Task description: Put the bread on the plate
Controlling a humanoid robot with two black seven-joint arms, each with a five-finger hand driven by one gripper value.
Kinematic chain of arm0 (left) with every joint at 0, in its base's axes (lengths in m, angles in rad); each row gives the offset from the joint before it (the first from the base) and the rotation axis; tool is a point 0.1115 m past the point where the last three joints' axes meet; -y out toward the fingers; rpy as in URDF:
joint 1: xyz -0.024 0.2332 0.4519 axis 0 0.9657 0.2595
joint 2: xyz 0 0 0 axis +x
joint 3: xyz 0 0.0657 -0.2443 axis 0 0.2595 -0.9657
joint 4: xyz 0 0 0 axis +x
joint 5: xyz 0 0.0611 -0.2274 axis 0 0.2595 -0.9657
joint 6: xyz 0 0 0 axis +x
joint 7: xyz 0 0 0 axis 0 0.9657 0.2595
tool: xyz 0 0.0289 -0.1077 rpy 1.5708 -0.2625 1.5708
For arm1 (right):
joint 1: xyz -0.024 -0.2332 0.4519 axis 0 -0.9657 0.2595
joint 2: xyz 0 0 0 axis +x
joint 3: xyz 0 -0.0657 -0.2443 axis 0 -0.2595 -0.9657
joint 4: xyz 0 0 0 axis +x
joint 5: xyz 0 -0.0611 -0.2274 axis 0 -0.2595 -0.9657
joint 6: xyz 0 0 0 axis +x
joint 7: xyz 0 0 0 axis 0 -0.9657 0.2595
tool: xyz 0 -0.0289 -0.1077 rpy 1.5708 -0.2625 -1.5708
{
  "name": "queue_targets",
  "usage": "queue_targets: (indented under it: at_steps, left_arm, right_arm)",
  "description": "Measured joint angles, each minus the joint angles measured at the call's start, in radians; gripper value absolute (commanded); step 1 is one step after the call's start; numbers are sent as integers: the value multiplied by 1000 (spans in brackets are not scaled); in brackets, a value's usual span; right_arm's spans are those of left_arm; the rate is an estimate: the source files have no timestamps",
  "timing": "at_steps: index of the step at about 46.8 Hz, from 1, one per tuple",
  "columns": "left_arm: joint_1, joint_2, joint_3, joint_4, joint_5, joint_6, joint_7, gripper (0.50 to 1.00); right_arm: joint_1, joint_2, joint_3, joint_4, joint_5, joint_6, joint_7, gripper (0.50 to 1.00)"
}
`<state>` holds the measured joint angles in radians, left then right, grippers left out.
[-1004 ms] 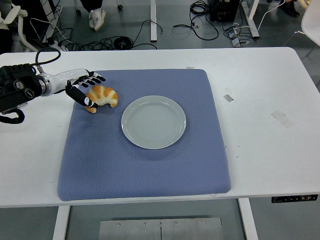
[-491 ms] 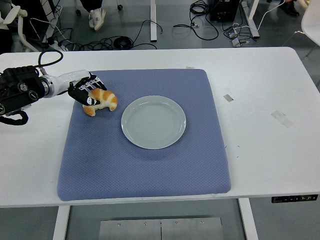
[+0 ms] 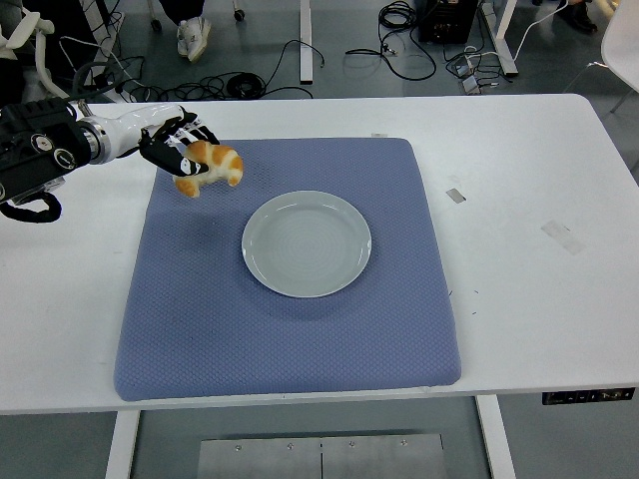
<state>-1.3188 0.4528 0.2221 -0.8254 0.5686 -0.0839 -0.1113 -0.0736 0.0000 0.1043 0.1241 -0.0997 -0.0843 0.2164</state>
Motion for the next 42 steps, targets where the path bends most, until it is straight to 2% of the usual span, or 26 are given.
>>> queue_targets:
  at_steps: [6, 15, 19, 27, 42]
  left_arm:
    - [-5, 1, -4, -37, 0, 1, 47, 500]
    - [-42, 3, -5, -127, -11, 20, 59, 500]
    - [-55, 4, -5, -156, -12, 42, 73, 500]
    - [-71, -3, -5, -213, -7, 49, 107, 500]
    - [-82, -48, 2, -297, 3, 104, 157, 500]
  right_arm:
    - [0, 0, 0, 0, 0, 0, 0, 1000]
    - [0, 0, 0, 0, 0, 0, 0, 1000]
    - [0, 0, 0, 0, 0, 0, 0, 1000]
    - [0, 0, 0, 0, 0, 0, 0, 1000]
    - [0, 0, 0, 0, 0, 0, 0, 1000]
